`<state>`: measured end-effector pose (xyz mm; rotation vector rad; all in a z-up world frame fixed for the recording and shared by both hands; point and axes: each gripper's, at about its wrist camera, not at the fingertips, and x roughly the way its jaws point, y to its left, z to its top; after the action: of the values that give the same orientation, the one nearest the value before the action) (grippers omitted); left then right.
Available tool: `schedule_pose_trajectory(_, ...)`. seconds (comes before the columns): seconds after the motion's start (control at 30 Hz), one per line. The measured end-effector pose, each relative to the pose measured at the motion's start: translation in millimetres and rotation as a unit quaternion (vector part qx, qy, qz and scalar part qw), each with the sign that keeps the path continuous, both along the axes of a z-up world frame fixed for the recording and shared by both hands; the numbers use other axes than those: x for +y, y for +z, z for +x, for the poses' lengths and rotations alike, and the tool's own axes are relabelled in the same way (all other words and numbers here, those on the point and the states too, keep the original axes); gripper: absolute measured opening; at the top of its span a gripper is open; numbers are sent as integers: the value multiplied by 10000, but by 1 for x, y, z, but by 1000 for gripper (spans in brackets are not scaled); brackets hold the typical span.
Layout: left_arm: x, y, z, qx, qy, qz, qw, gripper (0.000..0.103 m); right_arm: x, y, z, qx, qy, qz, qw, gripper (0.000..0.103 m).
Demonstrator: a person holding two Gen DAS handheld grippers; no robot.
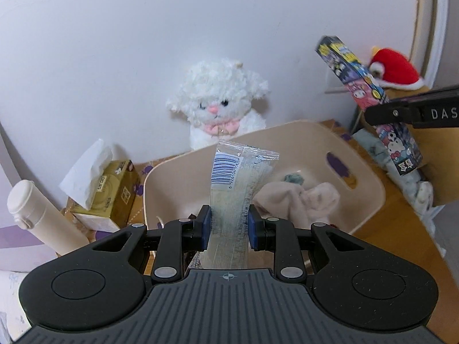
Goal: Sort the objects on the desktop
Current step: 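Carry both items over the basket and open both tools to drop them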
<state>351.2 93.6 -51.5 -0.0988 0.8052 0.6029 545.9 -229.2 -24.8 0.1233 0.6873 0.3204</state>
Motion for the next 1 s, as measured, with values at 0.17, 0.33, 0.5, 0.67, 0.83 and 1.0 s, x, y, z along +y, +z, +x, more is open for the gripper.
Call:
schedule_pose_trajectory(0.17, 13, -19, 12, 152, 307, -210, 9992, 26, 21, -21, 16, 230, 149, -222, 9994, 21)
schedule_pose_trajectory(0.33, 24, -36, 20, 378, 616, -419, 9965, 26, 40, -39, 26, 405, 291, -601, 9969, 21)
schedule_pose_trajectory(0.5, 35, -40, 21, 346, 915, -673, 9929, 26, 50, -54, 33, 588, 313, -851, 9941, 21)
schedule_pose_trajectory(0.67, 39, -44, 21, 411, 1034, -937, 9894, 28, 50, -59, 29, 715, 369, -897, 9927, 24)
schedule_pose_trajectory(0.83, 34, -37, 18, 360, 947, -817, 9915, 66, 44, -56, 20, 724, 273, -842, 9934, 66)
schedule_pose_trajectory(1.0, 30, -31, 11, 364, 1003, -790, 9911, 72, 39, -46, 3, 485, 219, -888, 9946, 91)
